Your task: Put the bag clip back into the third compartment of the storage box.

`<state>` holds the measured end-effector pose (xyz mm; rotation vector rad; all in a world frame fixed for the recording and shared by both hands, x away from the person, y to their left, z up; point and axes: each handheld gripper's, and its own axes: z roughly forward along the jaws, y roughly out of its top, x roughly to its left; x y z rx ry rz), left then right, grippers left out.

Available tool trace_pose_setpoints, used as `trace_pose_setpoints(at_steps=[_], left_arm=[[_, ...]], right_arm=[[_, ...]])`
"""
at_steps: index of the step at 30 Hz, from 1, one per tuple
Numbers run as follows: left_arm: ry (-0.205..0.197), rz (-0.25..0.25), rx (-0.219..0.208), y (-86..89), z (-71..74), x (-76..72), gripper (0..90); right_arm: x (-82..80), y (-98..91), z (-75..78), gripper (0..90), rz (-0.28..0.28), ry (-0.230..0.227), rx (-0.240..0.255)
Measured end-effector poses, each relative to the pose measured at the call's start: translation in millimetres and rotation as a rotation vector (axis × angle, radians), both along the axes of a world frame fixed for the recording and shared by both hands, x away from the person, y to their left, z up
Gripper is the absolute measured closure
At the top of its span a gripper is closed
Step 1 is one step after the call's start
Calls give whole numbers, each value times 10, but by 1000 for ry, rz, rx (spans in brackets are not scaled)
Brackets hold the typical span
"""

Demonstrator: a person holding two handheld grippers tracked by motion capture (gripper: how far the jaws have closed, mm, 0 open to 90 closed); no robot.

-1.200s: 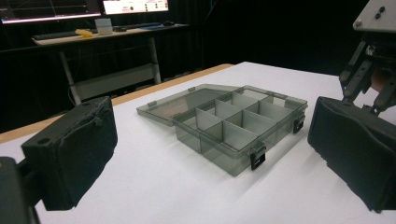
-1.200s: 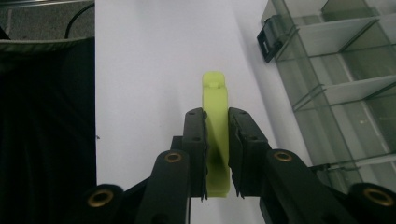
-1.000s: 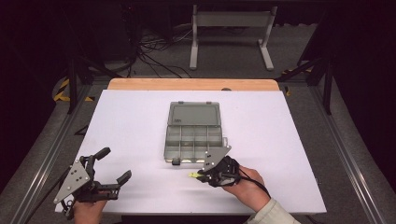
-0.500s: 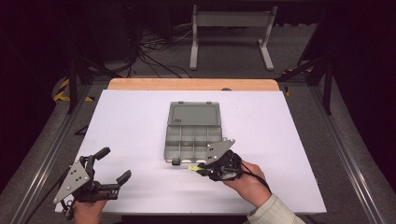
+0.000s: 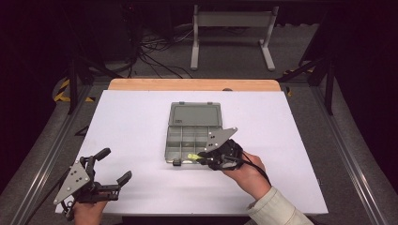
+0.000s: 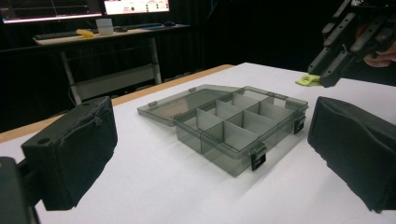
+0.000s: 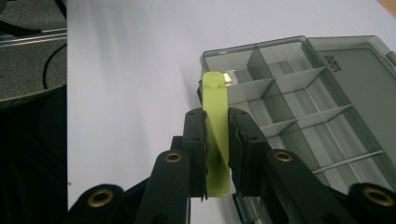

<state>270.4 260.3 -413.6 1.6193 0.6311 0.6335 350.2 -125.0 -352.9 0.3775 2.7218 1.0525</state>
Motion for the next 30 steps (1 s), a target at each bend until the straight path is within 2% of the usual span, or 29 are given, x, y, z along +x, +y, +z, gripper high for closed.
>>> trace_pose_setpoints(at_steps=[12, 19, 26, 30], left_arm=[[-1, -1, 0, -2, 0, 1, 22], [-2, 0, 2, 2, -2, 5, 22], [-2, -1, -2, 0, -2, 6, 22], [-4, 1, -6, -3, -4, 6, 22]], right_arm=[[224, 54, 77, 781, -46, -15, 6], [414, 70, 91, 781, -87, -5, 23], [563, 85, 68, 781, -121, 7, 20], [683, 80, 51, 781, -162, 23, 27]])
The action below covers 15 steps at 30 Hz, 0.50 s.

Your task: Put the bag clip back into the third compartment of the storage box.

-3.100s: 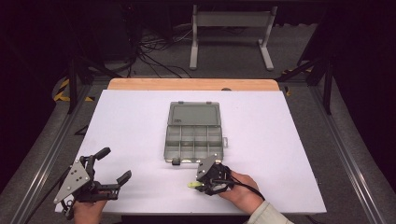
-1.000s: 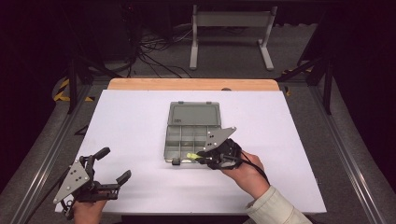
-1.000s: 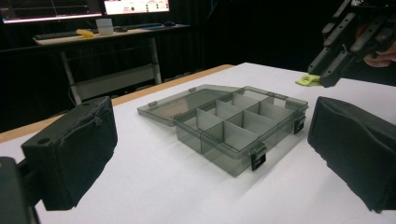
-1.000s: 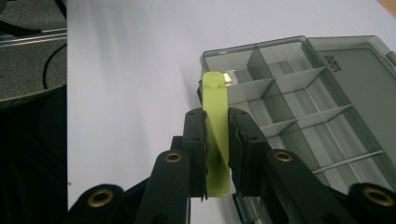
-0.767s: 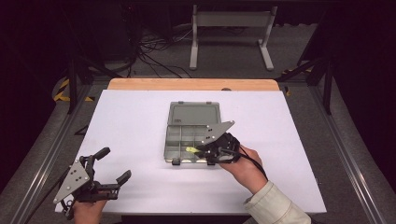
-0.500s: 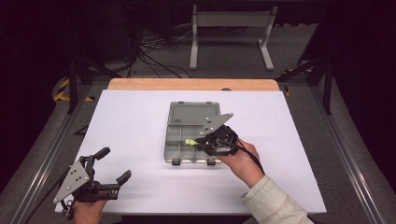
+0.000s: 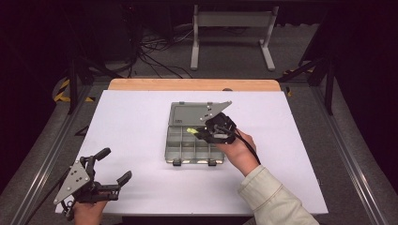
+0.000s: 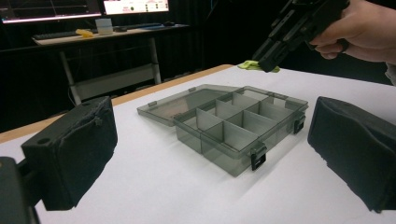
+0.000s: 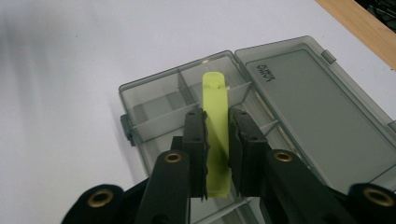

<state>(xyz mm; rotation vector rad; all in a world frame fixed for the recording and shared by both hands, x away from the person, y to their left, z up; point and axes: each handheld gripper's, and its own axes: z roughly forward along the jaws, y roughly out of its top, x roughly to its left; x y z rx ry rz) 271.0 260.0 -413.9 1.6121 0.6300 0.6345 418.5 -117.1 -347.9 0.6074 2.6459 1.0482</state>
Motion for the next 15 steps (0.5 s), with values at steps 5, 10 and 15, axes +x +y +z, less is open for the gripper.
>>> trace_pose_setpoints(at_steps=[5, 10, 15], left_arm=[[0, -1, 3, 5, 0, 4, 22], [1, 0, 4, 3, 1, 2, 22], [3, -3, 8, 6, 0, 5, 22]], right_arm=[[111, 3, -39, 781, -29, 2, -4], [182, 5, -70, 781, -45, 6, -14], [311, -10, -117, 781, -81, 16, -20]])
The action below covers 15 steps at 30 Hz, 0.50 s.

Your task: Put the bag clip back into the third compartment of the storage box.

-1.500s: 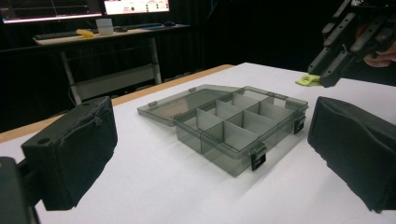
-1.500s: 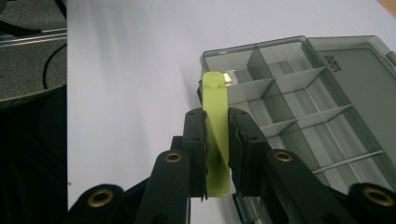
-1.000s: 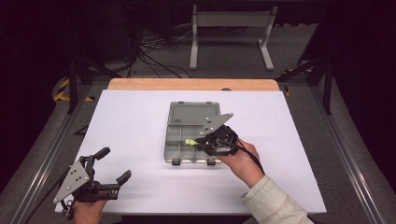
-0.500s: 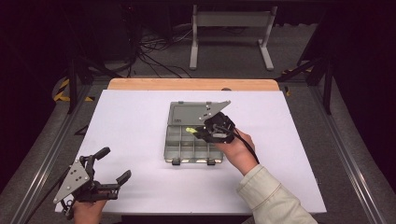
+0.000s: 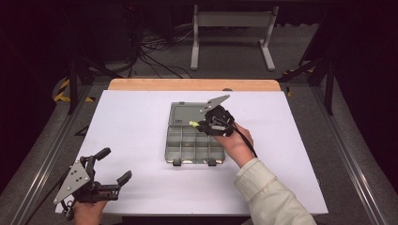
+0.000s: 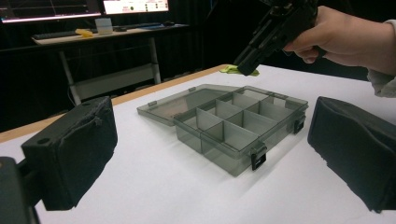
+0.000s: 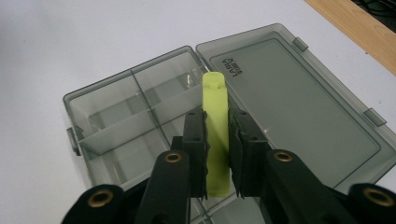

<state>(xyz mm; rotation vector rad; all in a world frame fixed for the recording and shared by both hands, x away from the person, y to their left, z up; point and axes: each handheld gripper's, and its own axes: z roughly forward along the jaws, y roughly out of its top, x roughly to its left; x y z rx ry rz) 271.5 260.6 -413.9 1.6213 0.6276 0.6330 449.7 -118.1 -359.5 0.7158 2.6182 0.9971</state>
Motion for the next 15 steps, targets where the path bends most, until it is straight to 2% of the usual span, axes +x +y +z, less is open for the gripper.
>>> trace_pose_setpoints(at_steps=[9, 15], left_arm=[[1, -2, -2, -1, -2, 3, 22], [0, 0, -5, 5, 1, 1, 22]], right_arm=[[103, -19, -82, 781, -44, 18, 9], [98, -3, -157, 781, -44, 32, 17]])
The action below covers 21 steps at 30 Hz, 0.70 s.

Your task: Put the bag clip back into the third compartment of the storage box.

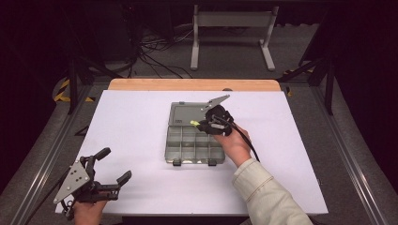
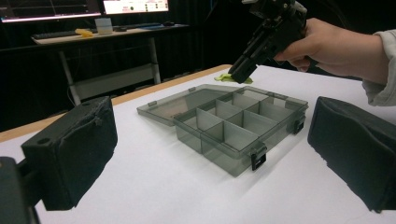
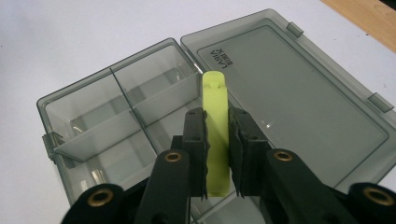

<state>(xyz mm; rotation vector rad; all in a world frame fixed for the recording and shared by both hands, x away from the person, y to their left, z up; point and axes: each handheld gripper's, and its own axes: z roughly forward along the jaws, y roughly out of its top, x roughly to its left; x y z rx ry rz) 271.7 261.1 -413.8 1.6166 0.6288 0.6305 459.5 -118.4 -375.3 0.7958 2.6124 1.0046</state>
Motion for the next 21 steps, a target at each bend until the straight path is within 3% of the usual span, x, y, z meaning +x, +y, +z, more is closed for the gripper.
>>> trace_pose_setpoints(at_steps=[21], left_arm=[[0, 0, 0, -2, 5, -4, 22]], right_arm=[[-16, 4, -187, 780, -37, 42, -12]])
